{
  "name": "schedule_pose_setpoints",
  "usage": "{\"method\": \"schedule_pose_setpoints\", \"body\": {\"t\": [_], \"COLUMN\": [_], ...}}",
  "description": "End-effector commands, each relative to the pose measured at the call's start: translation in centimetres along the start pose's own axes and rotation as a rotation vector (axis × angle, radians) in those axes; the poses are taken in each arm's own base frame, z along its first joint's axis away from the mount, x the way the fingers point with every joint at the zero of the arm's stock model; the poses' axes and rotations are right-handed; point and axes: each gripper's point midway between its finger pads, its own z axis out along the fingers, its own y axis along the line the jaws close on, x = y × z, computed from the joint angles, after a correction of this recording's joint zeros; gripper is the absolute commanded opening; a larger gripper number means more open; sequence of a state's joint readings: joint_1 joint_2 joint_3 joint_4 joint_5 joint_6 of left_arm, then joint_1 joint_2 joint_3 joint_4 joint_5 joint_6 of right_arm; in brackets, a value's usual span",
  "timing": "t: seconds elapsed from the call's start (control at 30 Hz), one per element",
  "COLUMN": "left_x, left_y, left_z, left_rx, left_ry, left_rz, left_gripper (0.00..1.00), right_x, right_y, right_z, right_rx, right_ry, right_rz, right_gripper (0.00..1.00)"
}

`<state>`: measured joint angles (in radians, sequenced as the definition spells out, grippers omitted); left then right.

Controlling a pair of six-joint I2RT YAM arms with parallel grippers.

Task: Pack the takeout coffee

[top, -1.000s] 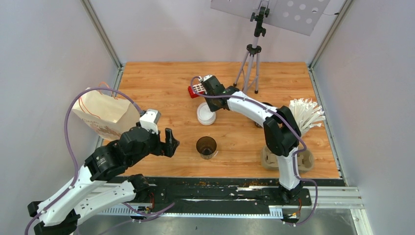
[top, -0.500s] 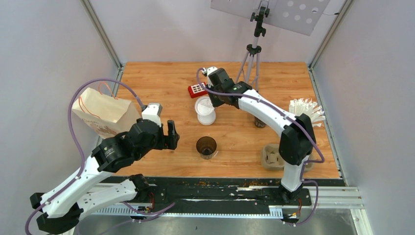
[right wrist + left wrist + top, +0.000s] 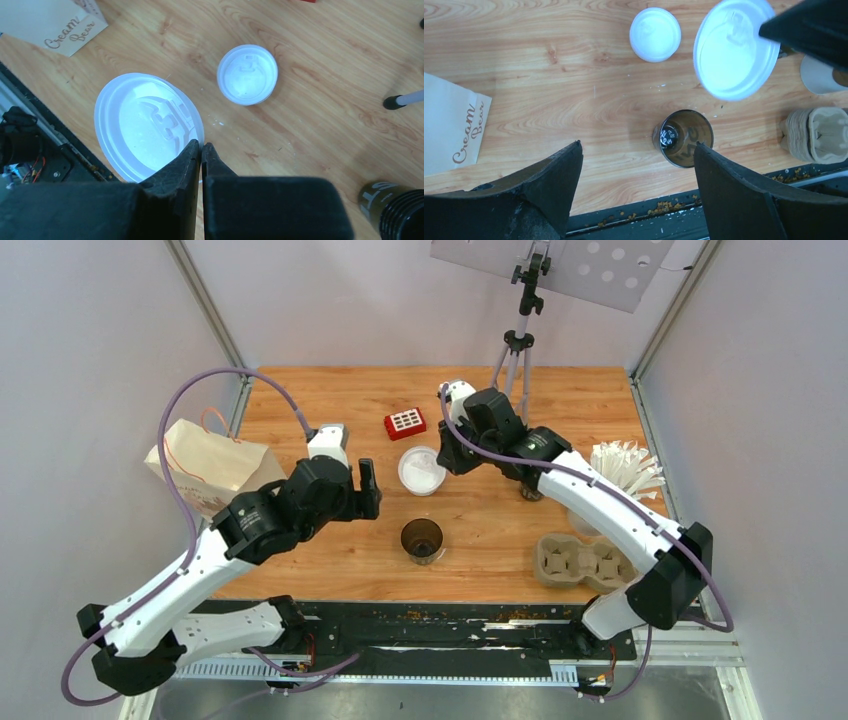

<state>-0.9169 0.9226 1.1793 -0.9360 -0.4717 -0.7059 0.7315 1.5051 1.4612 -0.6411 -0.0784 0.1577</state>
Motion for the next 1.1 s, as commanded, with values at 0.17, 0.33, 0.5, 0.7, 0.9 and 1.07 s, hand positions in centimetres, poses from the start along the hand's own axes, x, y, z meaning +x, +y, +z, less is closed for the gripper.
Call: {"method": "schedule_pose_setpoints", "body": {"t": [0.17,0.33,0.5,0.7,0.9,1.07], "left_x": [-3.0,-4.0,-3.8,-3.2,-3.0,-2.9], "left_y": [-2.8,-2.9,-3.8,-4.5,-5.0,-5.3], "left_z": [-0.1,-0.2,0.8,1.9,3.1,4.2], "left_rx": [0.039,0.04,0.068,0.075,0.088,0.096], "left_ry": [-0.013,-0.033,-0.004,0.031,0.026,0.03], "left_rz": [-0.007,0.018,0.055,0.074,0.061,0.039], "left_gripper": [0.87,0.88,0.87,0.83,0.83,0.79], "right_x": [-0.8,-0.7,-1.0,-0.7,-0.5,-0.5], "right_y": [2.1,2.6,3.1,3.1,3.0,3.1], "right_z": [-2.9,-3.6,-4.1,-4.0,-3.7,-3.7], "right_rx": [-0.087,-0.111,-0.135,-0.137,-0.133,-0.137], "right_ry": [-0.08,-0.079,-0.094,-0.096,-0.086,-0.091], "right_rz": [0.027,0.032,0.044,0.049,0.046,0.038], "right_gripper": [0.05,0.05,0.04,0.04,0.04,0.04]}}
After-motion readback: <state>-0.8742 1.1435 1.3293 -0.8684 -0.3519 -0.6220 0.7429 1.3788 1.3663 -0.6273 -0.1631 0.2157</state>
